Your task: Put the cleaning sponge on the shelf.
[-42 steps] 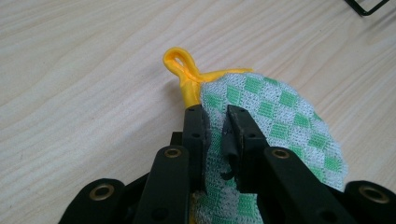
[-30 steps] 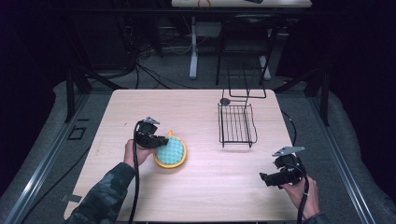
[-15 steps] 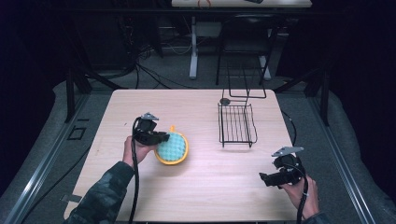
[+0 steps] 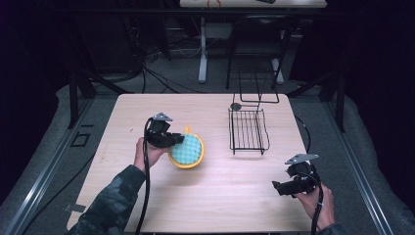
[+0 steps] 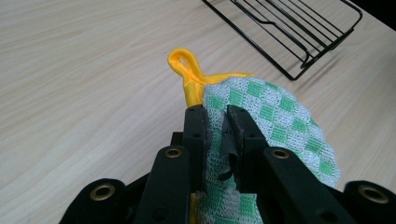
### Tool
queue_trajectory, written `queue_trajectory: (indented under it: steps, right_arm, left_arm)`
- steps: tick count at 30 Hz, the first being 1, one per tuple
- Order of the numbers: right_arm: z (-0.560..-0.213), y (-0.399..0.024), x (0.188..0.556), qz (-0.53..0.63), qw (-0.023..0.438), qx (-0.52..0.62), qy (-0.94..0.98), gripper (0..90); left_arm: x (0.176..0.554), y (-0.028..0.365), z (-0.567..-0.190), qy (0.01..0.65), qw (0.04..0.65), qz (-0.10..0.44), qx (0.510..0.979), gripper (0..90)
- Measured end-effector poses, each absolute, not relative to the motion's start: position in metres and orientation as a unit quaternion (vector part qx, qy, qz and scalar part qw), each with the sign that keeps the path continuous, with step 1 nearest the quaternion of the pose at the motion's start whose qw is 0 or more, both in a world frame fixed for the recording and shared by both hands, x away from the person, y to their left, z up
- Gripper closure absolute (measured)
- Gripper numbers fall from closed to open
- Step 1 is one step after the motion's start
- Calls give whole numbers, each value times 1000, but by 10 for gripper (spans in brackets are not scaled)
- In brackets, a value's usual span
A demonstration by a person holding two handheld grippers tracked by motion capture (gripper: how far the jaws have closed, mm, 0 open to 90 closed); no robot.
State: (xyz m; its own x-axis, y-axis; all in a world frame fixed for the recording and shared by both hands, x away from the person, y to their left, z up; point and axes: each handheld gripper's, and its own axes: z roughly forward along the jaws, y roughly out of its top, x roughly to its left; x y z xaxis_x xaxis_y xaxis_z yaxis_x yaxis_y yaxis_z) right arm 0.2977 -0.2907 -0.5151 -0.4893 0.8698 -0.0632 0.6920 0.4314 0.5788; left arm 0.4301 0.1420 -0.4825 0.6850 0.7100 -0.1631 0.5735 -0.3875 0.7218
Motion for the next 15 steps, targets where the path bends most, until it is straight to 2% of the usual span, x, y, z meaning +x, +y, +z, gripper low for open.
queue_trajectory:
  steps: [15]
  right_arm:
    - [-514,-292,297,249,178,473,827,66]
  left_arm:
    - [444,109,-460,355,410,88,836,787]
